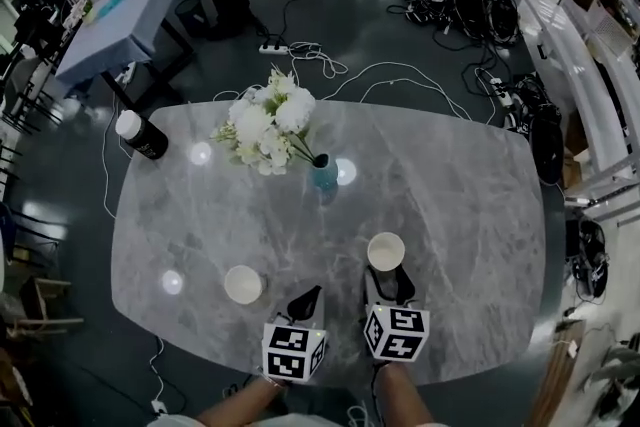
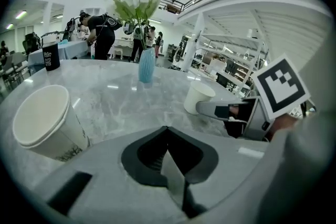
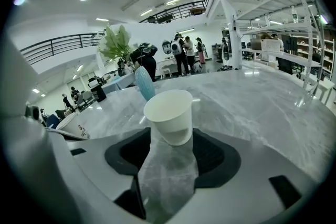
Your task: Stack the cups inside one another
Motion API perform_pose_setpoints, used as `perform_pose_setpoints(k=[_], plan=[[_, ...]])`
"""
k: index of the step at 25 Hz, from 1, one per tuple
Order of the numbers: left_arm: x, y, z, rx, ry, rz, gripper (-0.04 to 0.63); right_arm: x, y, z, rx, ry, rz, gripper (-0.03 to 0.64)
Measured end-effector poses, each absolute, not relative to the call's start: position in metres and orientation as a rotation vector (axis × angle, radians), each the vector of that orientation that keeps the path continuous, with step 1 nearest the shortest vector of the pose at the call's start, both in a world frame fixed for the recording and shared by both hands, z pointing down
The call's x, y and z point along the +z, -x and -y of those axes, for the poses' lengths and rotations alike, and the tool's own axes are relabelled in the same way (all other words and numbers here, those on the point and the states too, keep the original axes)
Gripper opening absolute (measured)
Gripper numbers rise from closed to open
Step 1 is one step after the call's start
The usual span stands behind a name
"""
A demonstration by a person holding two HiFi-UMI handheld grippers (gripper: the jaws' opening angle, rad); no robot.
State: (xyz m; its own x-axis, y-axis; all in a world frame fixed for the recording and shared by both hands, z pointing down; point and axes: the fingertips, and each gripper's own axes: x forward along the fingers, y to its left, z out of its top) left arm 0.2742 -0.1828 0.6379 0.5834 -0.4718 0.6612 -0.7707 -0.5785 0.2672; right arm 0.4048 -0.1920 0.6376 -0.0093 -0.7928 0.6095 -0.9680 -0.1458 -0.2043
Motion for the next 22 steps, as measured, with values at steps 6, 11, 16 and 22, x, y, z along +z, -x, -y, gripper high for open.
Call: perform_pose_setpoints(k=[6, 11, 16, 22], plan=[[0.645, -0.277, 0.187, 0.745, -2.255, 0.989, -0.006, 0.641, -0.407, 0.204, 0.872, -1.966, 1.847, 0.212], [0.645, -0.282, 0.187, 0.749, -2.254, 0.979, -0.006, 0.641, -0.410, 0.205, 0.870, -1.968, 1.833, 0.210], [0.647, -0.285, 0.187, 0.755, -2.253, 0.971, -0.006, 0.642, -0.413, 0.204, 0.863, -1.973, 1.832, 0.210], [0.646, -0.283, 0.183, 0.755, -2.257, 0.968, -0.006, 0.638, -0.413, 0.198, 0.859, -1.997, 1.829, 0.210]])
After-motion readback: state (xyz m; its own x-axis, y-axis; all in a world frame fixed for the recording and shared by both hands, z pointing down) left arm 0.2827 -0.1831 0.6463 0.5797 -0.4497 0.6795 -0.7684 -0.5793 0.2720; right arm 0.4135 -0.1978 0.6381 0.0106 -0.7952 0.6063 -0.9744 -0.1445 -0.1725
